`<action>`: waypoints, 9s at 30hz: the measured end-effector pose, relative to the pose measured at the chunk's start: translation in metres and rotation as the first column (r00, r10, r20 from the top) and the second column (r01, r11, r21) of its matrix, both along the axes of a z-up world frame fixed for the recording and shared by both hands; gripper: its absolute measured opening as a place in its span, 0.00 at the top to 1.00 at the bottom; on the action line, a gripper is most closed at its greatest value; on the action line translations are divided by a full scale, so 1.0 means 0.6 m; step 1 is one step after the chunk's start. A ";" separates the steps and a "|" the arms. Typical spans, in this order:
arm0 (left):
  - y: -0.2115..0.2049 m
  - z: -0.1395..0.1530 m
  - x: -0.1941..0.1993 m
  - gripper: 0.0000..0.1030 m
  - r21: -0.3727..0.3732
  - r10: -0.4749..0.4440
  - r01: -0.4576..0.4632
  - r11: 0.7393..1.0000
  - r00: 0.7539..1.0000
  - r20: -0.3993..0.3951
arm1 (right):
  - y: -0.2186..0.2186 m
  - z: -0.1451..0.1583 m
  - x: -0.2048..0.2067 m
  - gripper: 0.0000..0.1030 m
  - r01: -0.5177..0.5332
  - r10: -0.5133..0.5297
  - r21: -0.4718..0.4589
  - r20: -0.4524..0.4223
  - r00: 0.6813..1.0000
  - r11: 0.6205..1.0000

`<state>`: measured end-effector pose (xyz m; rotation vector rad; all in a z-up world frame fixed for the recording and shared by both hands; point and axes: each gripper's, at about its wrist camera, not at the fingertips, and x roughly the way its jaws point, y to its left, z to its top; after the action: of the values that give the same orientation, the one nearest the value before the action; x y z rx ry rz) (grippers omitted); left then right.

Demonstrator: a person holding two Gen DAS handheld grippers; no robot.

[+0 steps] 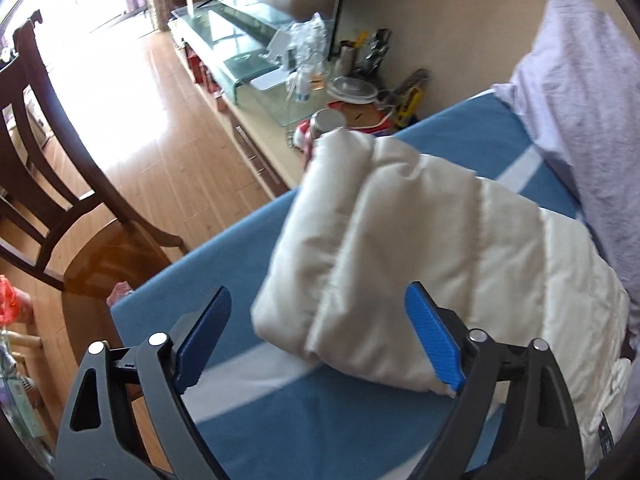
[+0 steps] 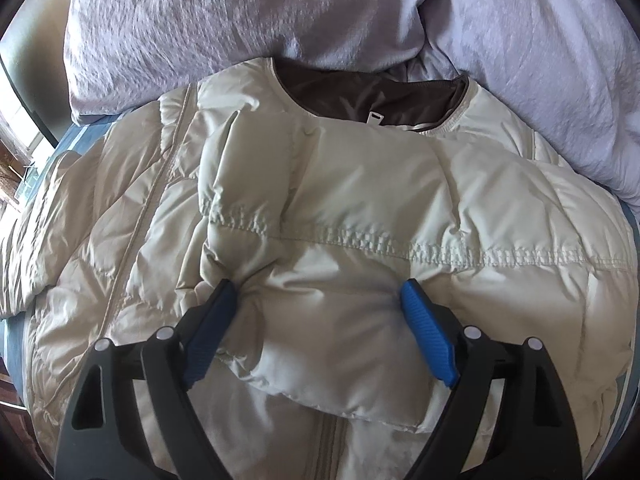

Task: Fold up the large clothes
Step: 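Grasp the other sleeve cuff with the left tool, then fold the held sleeve across the jacket front toward the right tool, then release, then move both tools to the jacket hem, then grasp the jacket hem with both tools, then lift the hem with both tools and fold it toward the collar, then press the folded hem flat near the collar and open both tools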

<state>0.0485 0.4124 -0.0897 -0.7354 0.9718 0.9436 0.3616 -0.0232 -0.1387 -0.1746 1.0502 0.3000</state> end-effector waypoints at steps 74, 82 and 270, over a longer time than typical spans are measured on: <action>-0.699 0.059 0.436 0.66 -0.008 -0.846 0.870 0.494 0.482 0.227 | -0.308 0.022 -0.111 0.17 0.268 -0.270 0.140 -0.003 0.963 0.953; -0.721 0.080 0.392 0.23 0.016 -0.884 0.906 0.422 0.407 0.231 | -0.325 0.032 -0.136 0.17 0.272 -0.276 0.144 0.007 0.961 0.951; -0.512 0.007 0.670 0.14 0.246 -0.733 0.713 0.656 0.680 -0.020 | -0.217 0.056 0.223 0.72 0.149 -0.161 0.173 0.058 0.985 0.974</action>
<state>0.4507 0.1052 -0.0854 -0.1259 0.9424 0.2929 0.4954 -0.1536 -0.1051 0.0485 0.9564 0.2378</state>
